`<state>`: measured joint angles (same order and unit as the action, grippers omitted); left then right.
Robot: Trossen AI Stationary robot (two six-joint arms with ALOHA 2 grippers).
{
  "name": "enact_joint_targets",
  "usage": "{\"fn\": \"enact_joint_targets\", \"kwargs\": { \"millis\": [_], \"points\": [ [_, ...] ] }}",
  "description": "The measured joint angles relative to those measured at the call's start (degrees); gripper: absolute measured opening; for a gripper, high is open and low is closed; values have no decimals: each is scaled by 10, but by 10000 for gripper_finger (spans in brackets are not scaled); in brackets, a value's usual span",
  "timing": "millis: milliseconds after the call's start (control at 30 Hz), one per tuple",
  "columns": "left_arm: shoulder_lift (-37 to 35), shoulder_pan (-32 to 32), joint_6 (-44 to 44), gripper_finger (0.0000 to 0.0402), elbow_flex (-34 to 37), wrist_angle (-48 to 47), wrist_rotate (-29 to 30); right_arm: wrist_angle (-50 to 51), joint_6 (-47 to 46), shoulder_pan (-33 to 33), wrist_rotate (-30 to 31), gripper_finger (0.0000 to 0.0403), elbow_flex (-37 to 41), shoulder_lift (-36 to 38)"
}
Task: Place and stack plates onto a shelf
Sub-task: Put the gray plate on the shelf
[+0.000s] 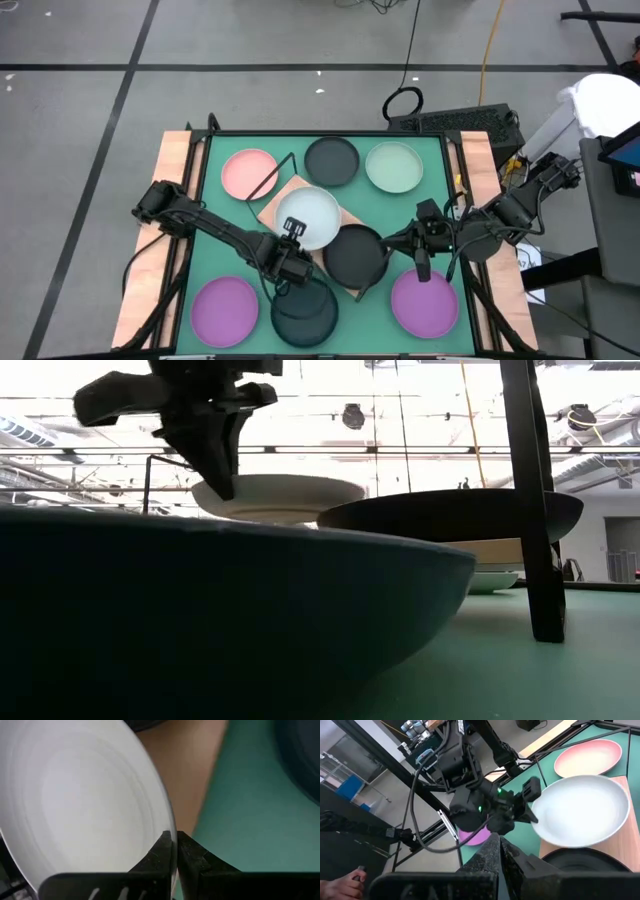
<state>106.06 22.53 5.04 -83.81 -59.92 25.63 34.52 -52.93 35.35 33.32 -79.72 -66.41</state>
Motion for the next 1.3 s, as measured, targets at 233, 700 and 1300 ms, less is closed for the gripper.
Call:
{"fn": "enact_joint_targets", "kwargs": {
  "millis": [233, 700, 1300],
  "points": [
    [-1, -43, 16, 10, 0, 1, 0, 0, -2, 0, 0, 0, 0, 0],
    [0, -38, -75, 10, 0, 3, -20, 0, 0, 0, 1, 0, 0, 0],
    [0, -41, -107, 29, 64, 66, -61, 0, 16, 0, 29, 0, 0, 1]
  ]
}}
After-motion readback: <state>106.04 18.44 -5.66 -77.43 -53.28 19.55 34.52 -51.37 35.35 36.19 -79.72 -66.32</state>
